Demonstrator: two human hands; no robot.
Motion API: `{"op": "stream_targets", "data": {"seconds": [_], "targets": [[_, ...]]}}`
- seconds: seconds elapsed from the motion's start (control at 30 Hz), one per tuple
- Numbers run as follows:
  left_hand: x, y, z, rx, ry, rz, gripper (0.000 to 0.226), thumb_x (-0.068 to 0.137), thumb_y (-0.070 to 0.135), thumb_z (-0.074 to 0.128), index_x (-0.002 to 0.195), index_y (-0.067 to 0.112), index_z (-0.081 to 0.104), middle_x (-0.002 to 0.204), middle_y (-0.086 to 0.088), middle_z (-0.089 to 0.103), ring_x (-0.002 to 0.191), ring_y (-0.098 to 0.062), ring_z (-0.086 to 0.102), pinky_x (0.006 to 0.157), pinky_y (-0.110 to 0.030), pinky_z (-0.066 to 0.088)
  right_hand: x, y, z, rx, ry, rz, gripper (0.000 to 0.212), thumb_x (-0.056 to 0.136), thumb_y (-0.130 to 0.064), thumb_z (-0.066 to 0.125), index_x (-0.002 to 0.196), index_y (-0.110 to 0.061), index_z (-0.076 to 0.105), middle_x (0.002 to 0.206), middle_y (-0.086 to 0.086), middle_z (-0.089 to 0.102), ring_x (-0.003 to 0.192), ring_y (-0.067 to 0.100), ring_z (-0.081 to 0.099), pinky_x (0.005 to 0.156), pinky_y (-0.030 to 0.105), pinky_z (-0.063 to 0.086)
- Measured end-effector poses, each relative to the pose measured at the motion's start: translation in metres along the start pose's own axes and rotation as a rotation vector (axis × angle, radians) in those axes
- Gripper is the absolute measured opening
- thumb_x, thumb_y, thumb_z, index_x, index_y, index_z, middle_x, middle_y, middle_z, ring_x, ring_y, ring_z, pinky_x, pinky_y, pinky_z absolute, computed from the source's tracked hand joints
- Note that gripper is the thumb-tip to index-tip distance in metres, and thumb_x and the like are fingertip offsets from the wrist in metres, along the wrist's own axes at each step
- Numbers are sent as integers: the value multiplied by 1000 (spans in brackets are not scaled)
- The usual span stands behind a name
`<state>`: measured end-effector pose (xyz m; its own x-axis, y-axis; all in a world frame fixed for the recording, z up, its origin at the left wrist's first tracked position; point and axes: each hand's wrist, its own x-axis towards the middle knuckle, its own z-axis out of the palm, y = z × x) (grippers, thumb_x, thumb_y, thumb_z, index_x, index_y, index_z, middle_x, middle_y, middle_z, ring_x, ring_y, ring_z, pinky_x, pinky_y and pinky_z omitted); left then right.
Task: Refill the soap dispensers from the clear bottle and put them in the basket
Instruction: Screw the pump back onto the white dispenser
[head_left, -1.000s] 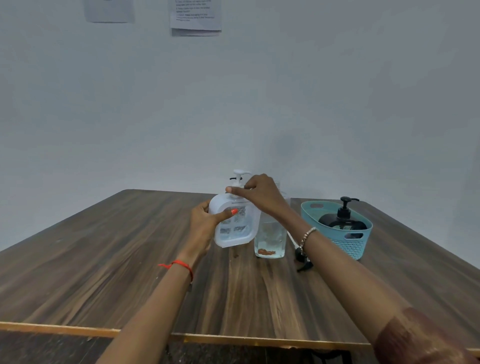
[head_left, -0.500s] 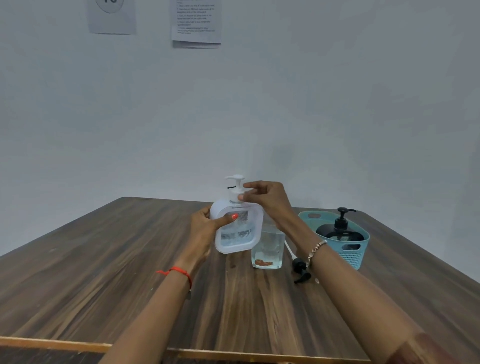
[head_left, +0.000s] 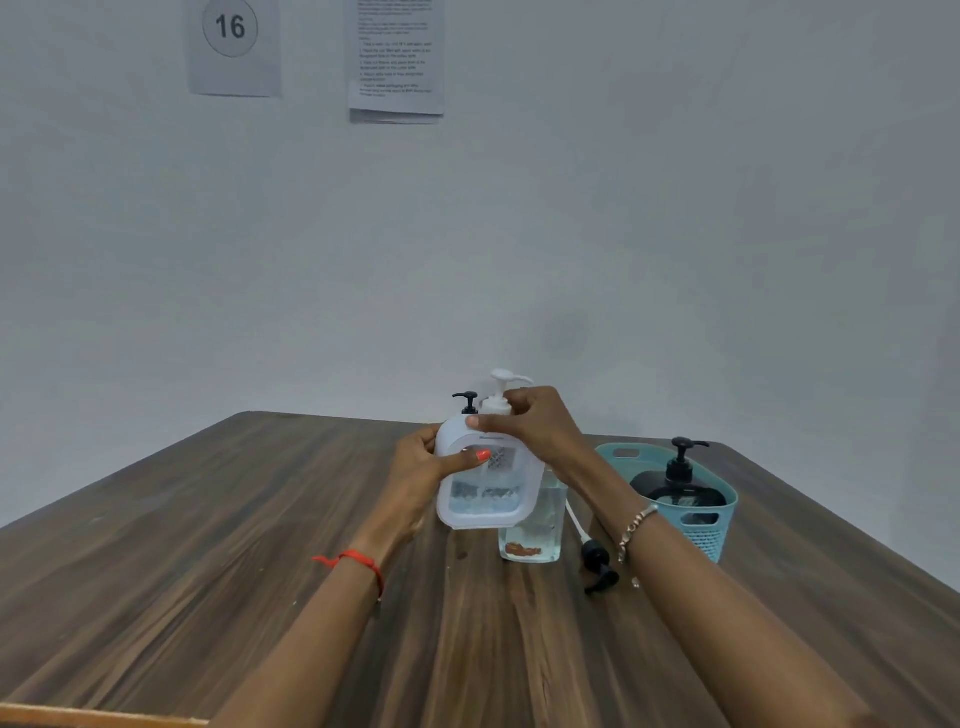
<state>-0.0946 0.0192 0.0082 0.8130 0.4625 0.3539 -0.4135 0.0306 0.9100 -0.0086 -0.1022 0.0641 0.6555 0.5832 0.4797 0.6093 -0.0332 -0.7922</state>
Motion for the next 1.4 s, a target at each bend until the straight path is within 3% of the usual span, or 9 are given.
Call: {"op": "stream_targets", "data": {"seconds": [0.17, 0.3, 0.4, 0.53, 0.83, 0.93, 1.07, 1.17, 1.4], "targets": [[1, 0, 2, -103, -58, -15, 36, 58, 6, 77, 92, 8, 65, 89, -13, 71, 78, -27, 70, 64, -36, 59, 1, -5, -17, 156, -116, 29, 19, 79, -7, 70, 98, -7, 72, 99, 3, 71, 92, 19, 66, 90, 33, 51], [1, 0, 7, -90, -56, -16, 42, 56, 8, 78, 95, 8, 66, 90, -13, 72, 79, -27, 70, 64, -36, 58, -1, -5, -15, 59, 63, 11, 22, 64, -16, 84, 61, -18, 62, 65, -3, 61, 61, 10, 55, 65, 24, 46], [1, 0, 11, -78, -52, -9, 47, 58, 10, 79, 102, 6, 65, 97, -16, 71, 84, -30, 70, 69, -39, 59, -1, -5, -13, 25, 71, 26, 24, 66, -25, 83, 71, -14, 62, 67, -3, 59, 61, 9, 54, 62, 23, 42], [3, 0, 12, -111, -53, -24, 47, 56, 8, 78, 101, 6, 65, 97, -16, 70, 86, -32, 69, 75, -44, 58, 0, -6, -29, 189, -156, 49, 21, 78, -5, 69, 98, -9, 71, 92, 1, 72, 83, 8, 68, 80, 21, 54], [0, -2, 25, -88, -8, -2, 31, 71, -4, 71, 100, 1, 62, 89, -13, 68, 67, -18, 70, 55, -29, 57, -3, -8, -21, -45, 86, 68, 37, 67, -18, 82, 98, 1, 72, 84, 7, 67, 65, 9, 59, 57, 17, 41], [2, -5, 27, -66, 20, -1, 32, 70, -3, 73, 99, 2, 62, 92, -14, 68, 70, -21, 70, 56, -29, 57, -5, -7, -18, -100, 125, 84, 34, 68, -21, 81, 91, 1, 71, 82, 9, 66, 64, 11, 58, 58, 20, 42], [3, -8, 29, -22, 67, 2, 36, 66, 2, 78, 98, 2, 62, 95, -17, 68, 77, -27, 68, 59, -31, 58, -8, -3, -13, -188, 256, 91, 32, 64, -30, 83, 72, -3, 70, 70, 7, 67, 73, 24, 62, 81, 43, 46], [1, -11, 34, -22, 96, -13, 46, 63, 5, 81, 104, 0, 60, 96, -16, 67, 78, -27, 68, 60, -33, 58, -8, 1, -7, -256, 339, 105, 35, 65, -34, 81, 54, -10, 58, 54, -4, 52, 71, 22, 53, 77, 38, 34], [-5, -18, 43, -9, 128, -24, 53, 63, 3, 82, 110, -2, 58, 100, -17, 66, 82, -28, 68, 59, -32, 58, -16, 9, 3, -345, 491, 87, 37, 71, -38, 74, 81, -2, 69, 86, 9, 67, 98, 25, 52, 73, 30, 16]]}}
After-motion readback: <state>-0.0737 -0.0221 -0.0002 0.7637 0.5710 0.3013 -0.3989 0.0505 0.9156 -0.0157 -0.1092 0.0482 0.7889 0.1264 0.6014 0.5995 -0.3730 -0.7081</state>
